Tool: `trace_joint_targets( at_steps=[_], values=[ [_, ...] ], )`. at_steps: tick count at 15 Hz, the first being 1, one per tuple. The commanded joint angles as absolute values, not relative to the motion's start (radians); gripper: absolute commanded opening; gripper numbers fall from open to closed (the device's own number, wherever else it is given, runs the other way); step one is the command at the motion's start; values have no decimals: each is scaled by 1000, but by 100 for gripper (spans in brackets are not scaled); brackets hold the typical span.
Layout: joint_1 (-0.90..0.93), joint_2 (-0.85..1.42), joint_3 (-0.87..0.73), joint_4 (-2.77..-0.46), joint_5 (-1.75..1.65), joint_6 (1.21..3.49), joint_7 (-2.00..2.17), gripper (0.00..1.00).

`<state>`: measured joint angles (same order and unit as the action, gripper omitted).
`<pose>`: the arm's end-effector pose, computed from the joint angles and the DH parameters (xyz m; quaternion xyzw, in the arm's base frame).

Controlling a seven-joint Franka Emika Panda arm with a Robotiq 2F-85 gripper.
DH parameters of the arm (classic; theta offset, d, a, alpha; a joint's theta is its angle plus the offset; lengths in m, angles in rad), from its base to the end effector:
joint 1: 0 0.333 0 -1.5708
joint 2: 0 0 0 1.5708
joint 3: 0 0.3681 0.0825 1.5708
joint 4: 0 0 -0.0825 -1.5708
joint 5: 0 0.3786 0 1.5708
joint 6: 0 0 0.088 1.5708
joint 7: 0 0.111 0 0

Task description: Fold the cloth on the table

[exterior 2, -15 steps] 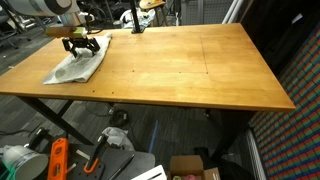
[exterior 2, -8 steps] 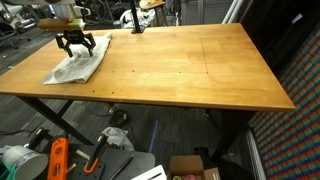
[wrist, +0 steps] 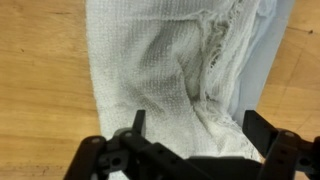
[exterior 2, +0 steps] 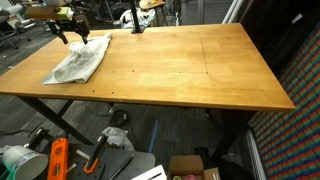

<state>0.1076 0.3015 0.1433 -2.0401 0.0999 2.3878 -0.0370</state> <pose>0.5919 0.1481 0.3504 -0.9927 -0.1042 -0.0178 0.0584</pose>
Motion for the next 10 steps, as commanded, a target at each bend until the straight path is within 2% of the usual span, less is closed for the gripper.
trace_joint_targets(
  at_steps=[1, 10],
  values=[
    [167, 296, 127, -1954, 34, 2333, 124, 100],
    [330, 428, 139, -1755, -103, 2299, 331, 100]
  ],
)
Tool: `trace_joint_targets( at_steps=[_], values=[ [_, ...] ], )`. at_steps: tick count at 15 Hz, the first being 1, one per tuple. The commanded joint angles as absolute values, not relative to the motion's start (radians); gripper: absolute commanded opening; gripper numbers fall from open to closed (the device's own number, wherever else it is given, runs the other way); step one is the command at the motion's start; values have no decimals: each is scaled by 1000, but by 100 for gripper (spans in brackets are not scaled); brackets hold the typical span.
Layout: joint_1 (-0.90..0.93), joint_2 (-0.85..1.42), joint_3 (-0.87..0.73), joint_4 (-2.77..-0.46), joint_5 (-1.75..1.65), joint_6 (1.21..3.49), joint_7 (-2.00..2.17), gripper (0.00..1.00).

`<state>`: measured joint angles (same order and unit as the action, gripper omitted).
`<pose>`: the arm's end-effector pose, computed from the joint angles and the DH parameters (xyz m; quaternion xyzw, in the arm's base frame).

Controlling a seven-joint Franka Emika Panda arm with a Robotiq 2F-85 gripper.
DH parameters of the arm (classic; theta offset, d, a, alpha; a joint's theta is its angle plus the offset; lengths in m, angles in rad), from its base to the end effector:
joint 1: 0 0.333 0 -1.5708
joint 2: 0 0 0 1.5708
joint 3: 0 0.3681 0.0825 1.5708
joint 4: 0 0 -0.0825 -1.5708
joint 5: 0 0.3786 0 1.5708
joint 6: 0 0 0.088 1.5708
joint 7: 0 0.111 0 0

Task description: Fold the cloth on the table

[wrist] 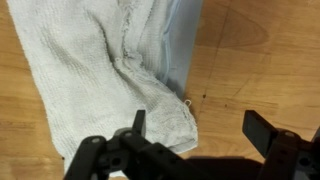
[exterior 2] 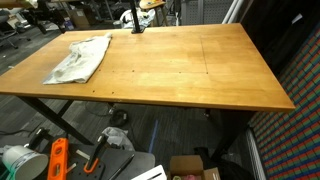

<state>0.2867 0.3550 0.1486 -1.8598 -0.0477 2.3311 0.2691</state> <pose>0.6005 0.2683 0.3904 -0.9939 -0.0921 -0.0541 0.0275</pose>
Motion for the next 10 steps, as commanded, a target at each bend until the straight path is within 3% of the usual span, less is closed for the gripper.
trace_joint_targets(
  at_steps=[1, 10],
  values=[
    [346, 453, 133, -1730, -123, 2299, 348, 100],
    [452, 687, 48, -1495, -253, 2273, 466, 100]
  ],
)
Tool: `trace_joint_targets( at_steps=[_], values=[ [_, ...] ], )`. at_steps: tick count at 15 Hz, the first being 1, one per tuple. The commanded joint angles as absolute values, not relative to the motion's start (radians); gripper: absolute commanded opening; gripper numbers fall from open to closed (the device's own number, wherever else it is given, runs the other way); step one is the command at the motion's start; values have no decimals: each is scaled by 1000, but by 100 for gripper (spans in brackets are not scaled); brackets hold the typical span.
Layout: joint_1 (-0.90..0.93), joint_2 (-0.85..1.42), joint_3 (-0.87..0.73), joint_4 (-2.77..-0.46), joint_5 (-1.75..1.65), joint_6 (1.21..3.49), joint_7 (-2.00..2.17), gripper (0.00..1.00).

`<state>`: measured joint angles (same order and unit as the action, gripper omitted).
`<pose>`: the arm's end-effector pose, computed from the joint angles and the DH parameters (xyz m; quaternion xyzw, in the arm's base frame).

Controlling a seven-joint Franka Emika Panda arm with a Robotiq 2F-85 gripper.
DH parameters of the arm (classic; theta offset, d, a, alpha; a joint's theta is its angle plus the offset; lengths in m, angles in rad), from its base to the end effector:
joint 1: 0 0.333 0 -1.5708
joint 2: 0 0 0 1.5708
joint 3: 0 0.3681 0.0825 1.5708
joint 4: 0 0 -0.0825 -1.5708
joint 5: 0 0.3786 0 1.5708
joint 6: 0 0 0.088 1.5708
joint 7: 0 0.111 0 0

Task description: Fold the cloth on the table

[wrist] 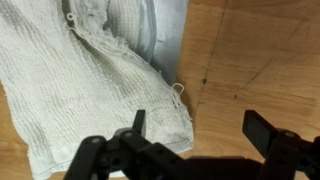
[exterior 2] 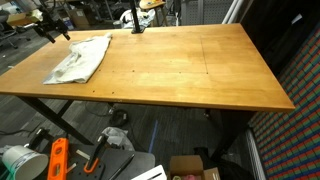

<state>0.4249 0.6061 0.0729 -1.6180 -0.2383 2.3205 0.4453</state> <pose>0.6453 0.3347 0.3231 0.9917 0.0953 0.0762 0.0403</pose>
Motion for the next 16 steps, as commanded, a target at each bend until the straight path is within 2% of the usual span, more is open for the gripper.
trace_joint_targets(
  at_steps=[1, 10, 11, 13, 16],
  values=[
    [453, 707, 46, -1470, -246, 2264, 462, 100],
    [445, 842, 20, -1291, -229, 2190, 458, 100],
    [444, 855, 16, -1275, -229, 2182, 458, 75],
    [441, 878, 10, -1247, -226, 2163, 454, 66],
    [438, 905, 8, -1213, -221, 2141, 449, 40]
  ],
)
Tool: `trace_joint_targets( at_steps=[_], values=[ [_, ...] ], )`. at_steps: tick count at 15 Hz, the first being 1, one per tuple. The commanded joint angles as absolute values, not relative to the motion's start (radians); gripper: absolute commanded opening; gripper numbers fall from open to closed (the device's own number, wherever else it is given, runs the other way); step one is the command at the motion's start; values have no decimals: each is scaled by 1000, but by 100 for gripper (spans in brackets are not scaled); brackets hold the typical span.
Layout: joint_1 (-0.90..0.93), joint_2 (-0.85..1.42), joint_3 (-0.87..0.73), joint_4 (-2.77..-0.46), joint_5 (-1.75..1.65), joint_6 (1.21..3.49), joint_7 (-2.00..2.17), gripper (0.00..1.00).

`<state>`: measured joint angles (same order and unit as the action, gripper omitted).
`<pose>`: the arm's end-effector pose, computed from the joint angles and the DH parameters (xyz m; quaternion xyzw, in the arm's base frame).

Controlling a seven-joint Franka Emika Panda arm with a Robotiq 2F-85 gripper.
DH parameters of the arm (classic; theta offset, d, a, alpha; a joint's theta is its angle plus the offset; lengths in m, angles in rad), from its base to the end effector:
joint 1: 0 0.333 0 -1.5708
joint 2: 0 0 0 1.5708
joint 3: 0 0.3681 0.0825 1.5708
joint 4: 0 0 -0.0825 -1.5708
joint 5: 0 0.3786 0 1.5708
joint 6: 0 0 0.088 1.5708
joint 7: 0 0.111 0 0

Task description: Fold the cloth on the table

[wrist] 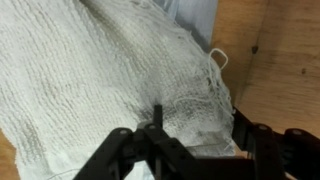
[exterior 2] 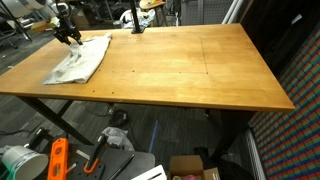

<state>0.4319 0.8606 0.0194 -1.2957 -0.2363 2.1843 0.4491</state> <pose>0.7129 0.3304 0.2624 0.9938 0.0641 0.0519 0.0749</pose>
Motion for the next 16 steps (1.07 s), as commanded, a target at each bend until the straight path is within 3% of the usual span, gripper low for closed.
trace_joint_targets(
  at_steps=[1, 4, 7, 11, 16],
  values=[
    [437, 909, 9, -1199, -214, 2133, 449, 34],
    [430, 919, 7, -1161, -201, 2122, 460, 13],
    [413, 946, 2, -1095, -176, 2101, 487, 8],
    [385, 982, -4, -1005, -105, 2121, 588, 13],
    [360, 1022, -19, -899, -60, 2126, 707, 11]
  ],
)
